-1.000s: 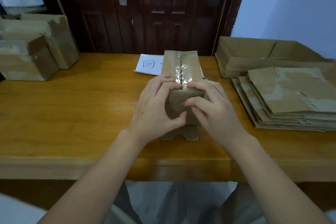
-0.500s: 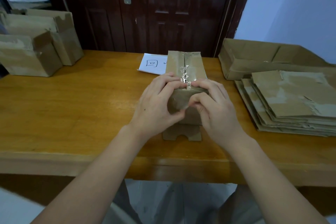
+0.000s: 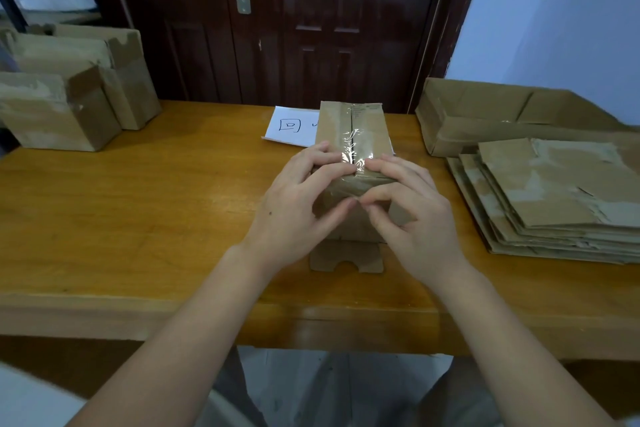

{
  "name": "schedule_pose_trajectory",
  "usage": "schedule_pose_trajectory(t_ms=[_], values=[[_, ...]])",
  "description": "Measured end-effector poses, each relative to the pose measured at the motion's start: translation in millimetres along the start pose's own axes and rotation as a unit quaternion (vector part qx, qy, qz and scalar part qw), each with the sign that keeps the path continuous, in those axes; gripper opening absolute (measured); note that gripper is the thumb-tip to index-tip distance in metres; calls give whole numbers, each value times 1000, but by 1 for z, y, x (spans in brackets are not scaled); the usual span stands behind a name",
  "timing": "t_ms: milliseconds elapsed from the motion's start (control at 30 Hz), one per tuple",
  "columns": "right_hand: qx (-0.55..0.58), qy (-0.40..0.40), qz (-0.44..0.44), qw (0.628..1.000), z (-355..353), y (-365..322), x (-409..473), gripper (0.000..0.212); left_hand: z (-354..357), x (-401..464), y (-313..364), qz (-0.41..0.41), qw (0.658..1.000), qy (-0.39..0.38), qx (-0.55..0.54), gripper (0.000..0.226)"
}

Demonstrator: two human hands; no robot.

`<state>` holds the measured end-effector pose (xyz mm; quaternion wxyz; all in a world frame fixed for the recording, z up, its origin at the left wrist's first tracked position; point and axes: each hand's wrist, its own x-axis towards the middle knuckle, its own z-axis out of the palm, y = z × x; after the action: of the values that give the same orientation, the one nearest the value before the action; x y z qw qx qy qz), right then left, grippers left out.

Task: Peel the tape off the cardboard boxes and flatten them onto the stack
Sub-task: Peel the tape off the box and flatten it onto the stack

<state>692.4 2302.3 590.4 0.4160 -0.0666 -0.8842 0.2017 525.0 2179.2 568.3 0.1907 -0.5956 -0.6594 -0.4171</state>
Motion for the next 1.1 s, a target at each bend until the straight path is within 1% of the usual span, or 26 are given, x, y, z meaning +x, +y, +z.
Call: schedule_pose_trajectory(t_ms=[167,233,300,400,467,567,633,700,733,833,967,1100], values=[[34,-31,25,999,-10,-2,5,9,2,-1,4,-6,1000,1,-4,46],[20,-50,17,998,-16,0,8,15,3,0,4,-8,1000,5,-2,46],[-36,-63,-19,997,-21,1,11,14,4,0,4,-8,1000,9,0,46],[-124,-38,-103,986,-23,4,16,10,5,0,3,-8,1000,5,-3,51],[-137,-15,-146,980,-22,6,21,9,6,-1,3,-12,1000,-3,0,60],[-131,-16,-178,975,-15,5,24,9,9,-1,9,-46,999,7,11,75],[-110,-10,-166,980,-10,3,25,10,13,1,16,-85,996,35,4,80],[-61,10,-121,991,-8,-1,28,10,16,4,21,-110,992,56,-10,81],[-47,22,-103,993,-8,-2,29,9,17,5,21,-114,992,59,-12,80],[-58,38,-83,994,-7,-4,33,11,18,7,17,-108,993,49,1,82],[-115,13,-103,988,-8,-8,37,32,19,8,12,-114,993,38,10,85],[-155,-38,-136,978,-10,-11,43,19,19,9,11,-104,993,47,12,79]])
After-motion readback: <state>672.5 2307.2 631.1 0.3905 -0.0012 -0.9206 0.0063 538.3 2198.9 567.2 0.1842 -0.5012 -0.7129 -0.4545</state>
